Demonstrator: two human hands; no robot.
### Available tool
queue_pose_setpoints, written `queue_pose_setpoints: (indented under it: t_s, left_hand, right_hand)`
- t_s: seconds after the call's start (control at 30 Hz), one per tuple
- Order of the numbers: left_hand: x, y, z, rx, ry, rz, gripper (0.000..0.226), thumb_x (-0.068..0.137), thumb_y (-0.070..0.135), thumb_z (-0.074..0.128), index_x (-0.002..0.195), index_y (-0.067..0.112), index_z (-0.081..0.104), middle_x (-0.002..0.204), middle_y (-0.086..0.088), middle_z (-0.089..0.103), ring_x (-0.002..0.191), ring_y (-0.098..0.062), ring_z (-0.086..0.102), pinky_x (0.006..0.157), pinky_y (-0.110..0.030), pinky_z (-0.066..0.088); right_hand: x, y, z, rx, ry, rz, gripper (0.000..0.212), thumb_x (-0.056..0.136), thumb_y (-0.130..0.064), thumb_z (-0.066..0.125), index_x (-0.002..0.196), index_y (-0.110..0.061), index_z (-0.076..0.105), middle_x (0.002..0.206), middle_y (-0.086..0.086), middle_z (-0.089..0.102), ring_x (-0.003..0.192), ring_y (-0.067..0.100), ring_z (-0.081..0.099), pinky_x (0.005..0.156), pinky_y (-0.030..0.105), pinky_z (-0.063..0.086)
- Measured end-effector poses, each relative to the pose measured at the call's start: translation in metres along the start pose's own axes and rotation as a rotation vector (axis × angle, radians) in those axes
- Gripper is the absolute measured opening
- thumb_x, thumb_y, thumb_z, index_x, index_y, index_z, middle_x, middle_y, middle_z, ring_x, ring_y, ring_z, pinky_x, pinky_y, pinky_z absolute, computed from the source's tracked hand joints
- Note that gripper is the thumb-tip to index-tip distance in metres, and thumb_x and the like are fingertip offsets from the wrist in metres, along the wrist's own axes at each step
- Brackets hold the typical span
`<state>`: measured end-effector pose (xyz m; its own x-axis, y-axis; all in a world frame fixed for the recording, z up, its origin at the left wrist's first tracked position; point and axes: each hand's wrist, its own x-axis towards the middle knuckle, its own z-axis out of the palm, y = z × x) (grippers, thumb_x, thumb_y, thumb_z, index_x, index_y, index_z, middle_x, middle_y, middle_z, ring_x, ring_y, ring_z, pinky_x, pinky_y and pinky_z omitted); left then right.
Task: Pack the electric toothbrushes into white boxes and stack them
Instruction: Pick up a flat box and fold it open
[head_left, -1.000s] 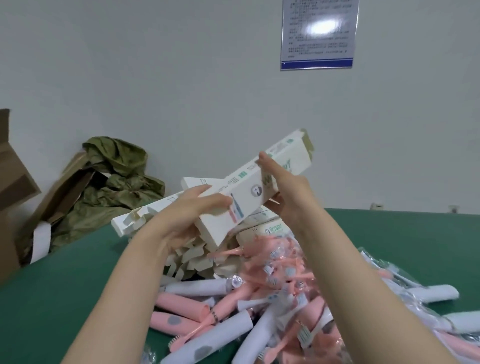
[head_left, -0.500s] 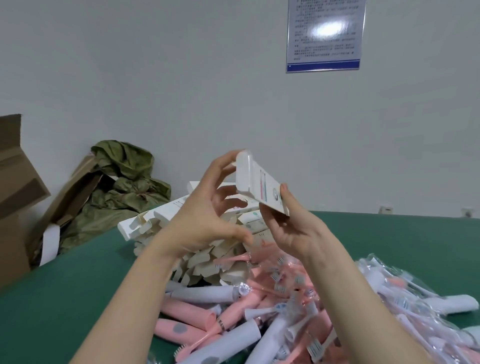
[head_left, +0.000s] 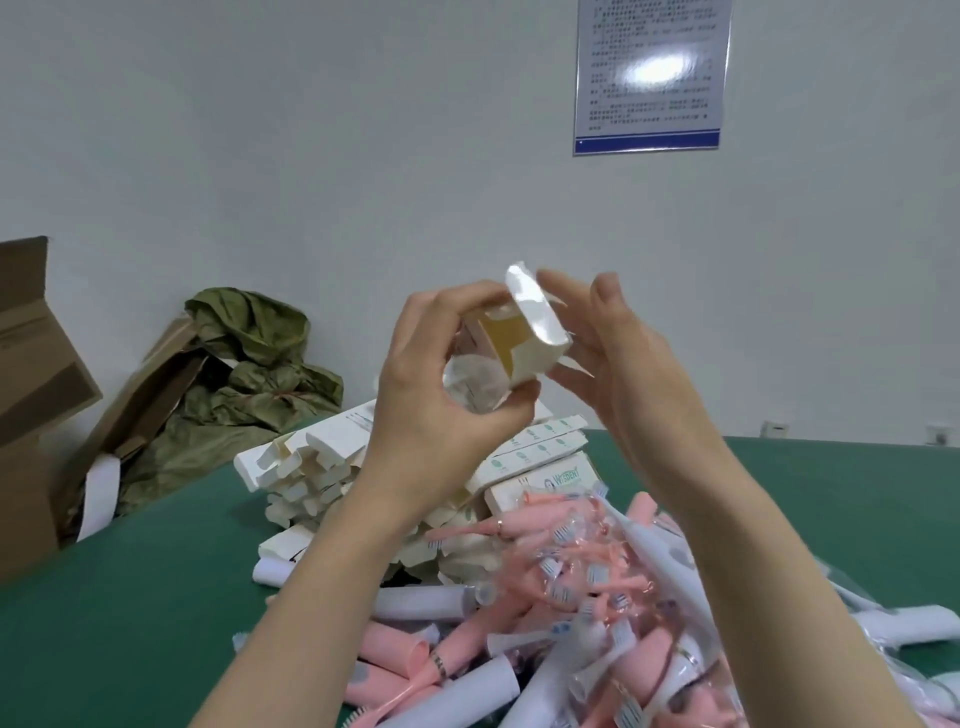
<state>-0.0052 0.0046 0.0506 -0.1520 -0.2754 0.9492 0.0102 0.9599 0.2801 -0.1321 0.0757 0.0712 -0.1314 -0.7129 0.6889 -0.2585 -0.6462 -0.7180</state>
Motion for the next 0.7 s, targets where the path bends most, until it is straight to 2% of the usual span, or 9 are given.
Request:
queue_pose_setpoints:
  t_s: [0.07,0.17,0.23,0.3,0.37,0.4,0.53,0.7]
  left_hand:
    - [0.001,0.003,0.008,-0.007,-0.007,0.007,0.051,0.068,0.021,0.072,0.112,0.037,0.053,0.110,0.015,0.047,0.105,-0.009,0.054,0.092,-0.023,0.047]
    - [0.002,0.003,0.017,-0.016,0.034,-0.007,0.039,0.069,0.018,0.076,0.100,0.030,0.056,0.102,0.012,0.049,0.096,-0.011,0.055,0.087,-0.029,0.050]
    - [0.001,-0.001,0.020,-0.012,0.030,-0.023,0.040,0.069,0.020,0.077,0.099,0.033,0.054,0.100,0.013,0.050,0.092,-0.010,0.056,0.085,-0.030,0.051]
    - [-0.001,-0.004,0.021,-0.080,0.029,-0.092,0.050,0.067,0.022,0.080,0.102,0.041,0.050,0.102,0.018,0.055,0.095,-0.008,0.059,0.085,-0.028,0.051]
    - [-0.002,-0.006,0.022,-0.186,0.065,-0.176,0.057,0.061,0.027,0.083,0.104,0.041,0.049,0.102,0.025,0.059,0.097,-0.004,0.061,0.084,-0.020,0.049]
    - [-0.002,-0.006,0.023,-0.213,0.082,-0.190,0.056,0.059,0.030,0.084,0.103,0.039,0.050,0.100,0.026,0.061,0.096,-0.003,0.062,0.083,-0.017,0.048]
    - [-0.005,-0.004,0.030,-0.224,0.095,-0.242,0.052,0.058,0.038,0.080,0.103,0.032,0.054,0.100,0.021,0.065,0.098,-0.001,0.063,0.084,-0.017,0.048]
    - [-0.007,-0.002,0.032,-0.144,0.042,-0.293,0.028,0.061,0.028,0.075,0.086,0.030,0.061,0.082,0.017,0.067,0.083,-0.004,0.065,0.077,-0.024,0.053]
  right_hand:
    - [-0.004,-0.005,0.004,-0.026,-0.043,-0.109,0.037,0.089,-0.055,0.037,0.122,-0.047,0.050,0.120,-0.022,0.062,0.114,-0.008,0.054,0.098,0.016,0.044]
    - [-0.006,-0.003,0.006,-0.212,0.018,-0.246,0.036,0.097,-0.032,0.043,0.132,-0.036,0.050,0.114,-0.014,0.060,0.099,-0.010,0.056,0.088,0.008,0.042]
    - [-0.006,0.002,0.006,-0.237,0.018,-0.237,0.035,0.099,-0.023,0.044,0.132,-0.032,0.053,0.108,-0.017,0.067,0.099,-0.007,0.059,0.088,0.011,0.045]
    - [-0.005,0.009,0.006,-0.328,0.049,-0.277,0.036,0.098,-0.019,0.044,0.132,-0.025,0.054,0.102,-0.024,0.064,0.096,-0.012,0.058,0.085,0.009,0.045]
    - [-0.004,0.015,0.007,-0.479,0.092,-0.376,0.038,0.096,-0.013,0.044,0.133,-0.016,0.054,0.091,-0.029,0.056,0.084,-0.018,0.054,0.075,0.001,0.038]
    - [-0.003,0.017,0.007,-0.536,0.109,-0.413,0.039,0.095,-0.012,0.044,0.133,-0.013,0.054,0.096,-0.027,0.056,0.084,-0.018,0.052,0.076,-0.001,0.036]
    - [-0.002,0.022,0.004,-0.641,0.151,-0.481,0.040,0.094,-0.008,0.043,0.132,-0.008,0.053,0.121,0.000,0.061,0.109,0.002,0.051,0.089,0.001,0.035]
    - [-0.005,0.029,0.002,-0.710,0.127,-0.472,0.039,0.096,-0.013,0.042,0.133,-0.006,0.053,0.131,0.008,0.057,0.121,0.008,0.045,0.100,0.005,0.031]
